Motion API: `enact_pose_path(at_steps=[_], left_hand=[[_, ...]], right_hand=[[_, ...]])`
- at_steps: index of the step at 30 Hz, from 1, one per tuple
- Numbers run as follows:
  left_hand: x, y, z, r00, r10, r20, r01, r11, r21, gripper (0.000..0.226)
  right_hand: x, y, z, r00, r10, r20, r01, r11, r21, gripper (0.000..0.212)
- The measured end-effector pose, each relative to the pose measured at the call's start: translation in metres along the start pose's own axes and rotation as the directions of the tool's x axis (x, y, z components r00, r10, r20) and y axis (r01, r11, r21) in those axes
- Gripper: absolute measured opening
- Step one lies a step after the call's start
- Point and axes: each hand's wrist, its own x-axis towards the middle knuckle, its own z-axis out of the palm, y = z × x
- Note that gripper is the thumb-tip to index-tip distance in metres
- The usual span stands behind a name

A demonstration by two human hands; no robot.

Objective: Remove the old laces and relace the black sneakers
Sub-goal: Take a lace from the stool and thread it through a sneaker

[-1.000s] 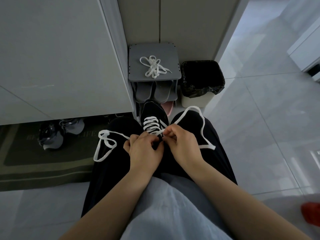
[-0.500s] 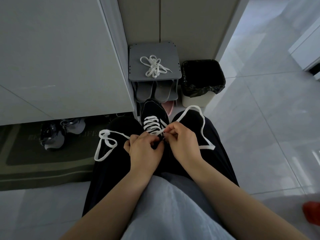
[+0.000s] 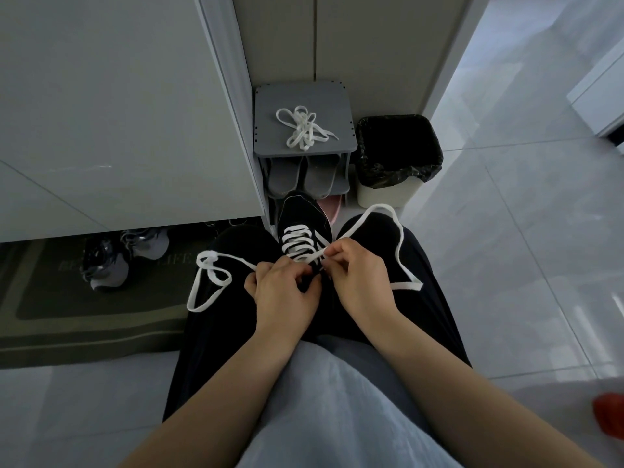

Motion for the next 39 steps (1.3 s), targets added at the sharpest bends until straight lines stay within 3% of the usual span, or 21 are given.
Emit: enact_pose_path(at_steps=[5, 11, 23, 27, 30, 33, 36, 39], left_hand=[[0.000, 0.000, -0.002, 1.000, -0.007, 0.001, 0.007, 1.000, -0.004, 0.016], [0.000, 0.000, -0.001, 1.000, -0.013, 0.010, 0.013, 1.000, -0.003, 0.017], [-0.001, -0.004, -0.005, 0.995, 0.045, 0.090, -0.050, 0.997, 0.059, 0.025], [0.000, -0.003, -0.005, 0.995, 0.081, 0.054, -0.085, 0.994, 0.073, 0.018], [-0.001, -0.006, -0.010, 0.995, 0.095, 0.044, -0.098, 0.993, 0.065, 0.014], [-0.002, -0.014, -0.023, 0.996, 0.076, 0.043, -0.079, 0.995, 0.068, 0.010], [-0.001, -0.020, -0.040, 0.995, 0.083, 0.057, -0.084, 0.996, 0.022, 0.005], [0.002, -0.020, -0.059, 0.994, 0.068, 0.088, -0.045, 0.971, -0.236, 0.010]], right_hand=[[0.000, 0.004, 0.002, 0.998, -0.034, 0.061, 0.040, 0.993, -0.110, 0.010], [-0.005, 0.001, -0.003, 0.999, -0.009, 0.032, 0.008, 1.000, 0.014, 0.008], [-0.006, -0.002, 0.001, 0.989, -0.081, 0.123, 0.106, 0.971, -0.215, 0.017], [-0.006, -0.005, -0.005, 0.978, -0.101, 0.182, 0.144, 0.959, -0.243, 0.025], [0.002, -0.008, -0.015, 0.983, -0.137, 0.125, 0.168, 0.942, -0.291, 0.025], [0.018, -0.009, -0.023, 0.963, -0.262, 0.062, 0.266, 0.896, -0.356, 0.030], [0.035, -0.012, -0.023, 0.906, -0.307, 0.291, 0.417, 0.759, -0.500, 0.046], [0.046, -0.015, -0.024, 0.869, -0.225, 0.440, 0.465, 0.672, -0.576, 0.029]])
